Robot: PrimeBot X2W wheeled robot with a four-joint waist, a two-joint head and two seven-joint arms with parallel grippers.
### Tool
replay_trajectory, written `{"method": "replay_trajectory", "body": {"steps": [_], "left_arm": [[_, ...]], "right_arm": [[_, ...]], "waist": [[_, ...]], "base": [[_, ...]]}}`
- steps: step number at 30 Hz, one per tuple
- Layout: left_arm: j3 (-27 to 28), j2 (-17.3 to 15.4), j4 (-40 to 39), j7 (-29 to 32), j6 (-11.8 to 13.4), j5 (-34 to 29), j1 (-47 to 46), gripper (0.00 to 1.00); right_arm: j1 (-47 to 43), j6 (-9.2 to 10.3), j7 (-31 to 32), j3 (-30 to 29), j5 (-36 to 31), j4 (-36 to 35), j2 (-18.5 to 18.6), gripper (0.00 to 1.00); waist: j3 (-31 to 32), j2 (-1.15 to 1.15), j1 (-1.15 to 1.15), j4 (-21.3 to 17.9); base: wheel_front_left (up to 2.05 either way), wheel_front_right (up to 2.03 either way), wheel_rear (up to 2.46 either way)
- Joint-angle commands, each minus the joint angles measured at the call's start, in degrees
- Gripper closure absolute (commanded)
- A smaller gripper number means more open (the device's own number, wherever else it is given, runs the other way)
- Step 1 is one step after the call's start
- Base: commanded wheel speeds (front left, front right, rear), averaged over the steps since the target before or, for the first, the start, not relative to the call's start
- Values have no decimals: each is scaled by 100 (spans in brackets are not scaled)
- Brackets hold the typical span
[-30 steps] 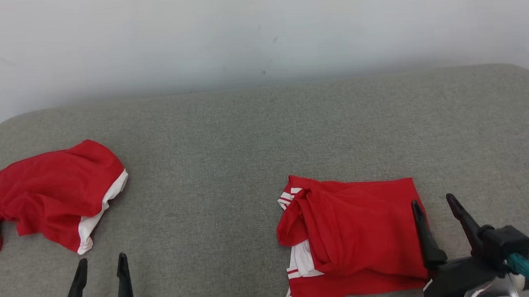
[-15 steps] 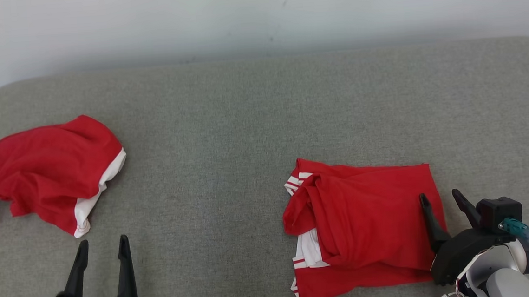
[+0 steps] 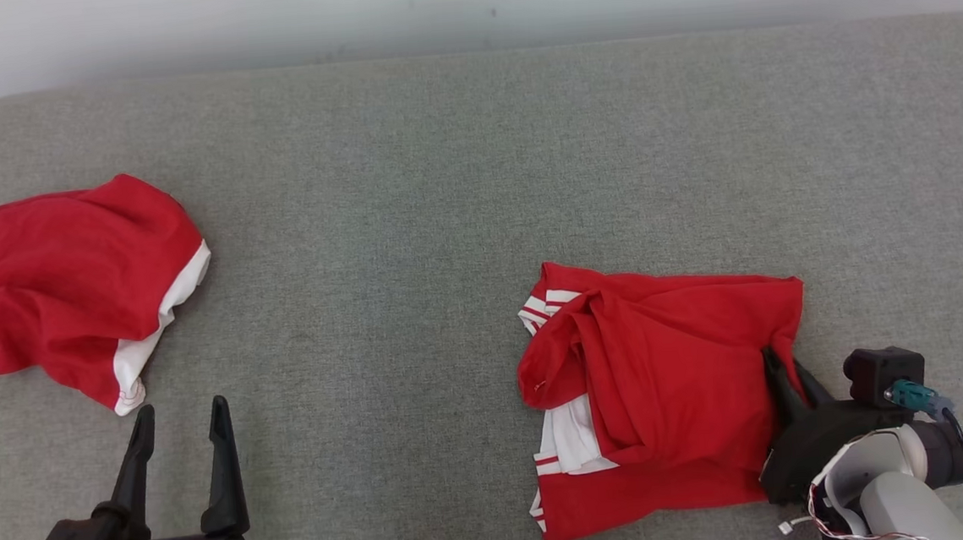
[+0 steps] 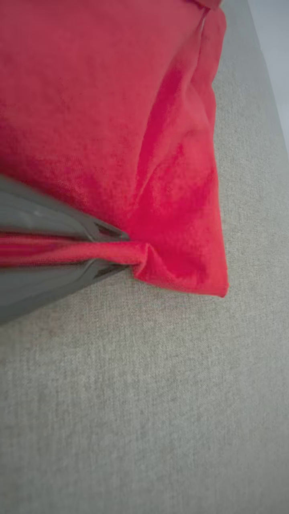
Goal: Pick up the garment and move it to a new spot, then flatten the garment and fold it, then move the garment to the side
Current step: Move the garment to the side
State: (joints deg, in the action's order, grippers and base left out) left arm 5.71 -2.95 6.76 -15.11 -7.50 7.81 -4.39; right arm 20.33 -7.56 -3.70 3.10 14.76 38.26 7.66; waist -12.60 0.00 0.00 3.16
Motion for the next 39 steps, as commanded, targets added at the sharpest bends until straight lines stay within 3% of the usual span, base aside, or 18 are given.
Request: {"method": "replay_trajectory", "body": {"steps": [1,8,15,28,39], "left_arm": [[15,3,7,-4,13,75,-77,0],[-47,5,-18,-4,10,83,-198,0],[-232,5,-132,-4,8,153,-556,0],[-449,-408,-743,-3,7,200,-1174,0],[-548,-700,-1169,-3,6,189,-1129,0]], "right_arm": [[-51,16,53,63,67,144,-32,100],[487,16,63,391,240,-63,271,100],[1296,16,272,598,401,-275,764,100],[2893,16,872,464,405,-883,2349,100],[3569,16,1392,242,279,-967,3227,100]], "waist": [[-19,0,0,-18],[-159,0,0,-36],[-683,0,0,-91],[-2176,0,0,-746],[-2476,0,0,-1026]], "base": [[0,0,0],[0,0,0],[0,0,0],[0,0,0],[0,0,0]]}}
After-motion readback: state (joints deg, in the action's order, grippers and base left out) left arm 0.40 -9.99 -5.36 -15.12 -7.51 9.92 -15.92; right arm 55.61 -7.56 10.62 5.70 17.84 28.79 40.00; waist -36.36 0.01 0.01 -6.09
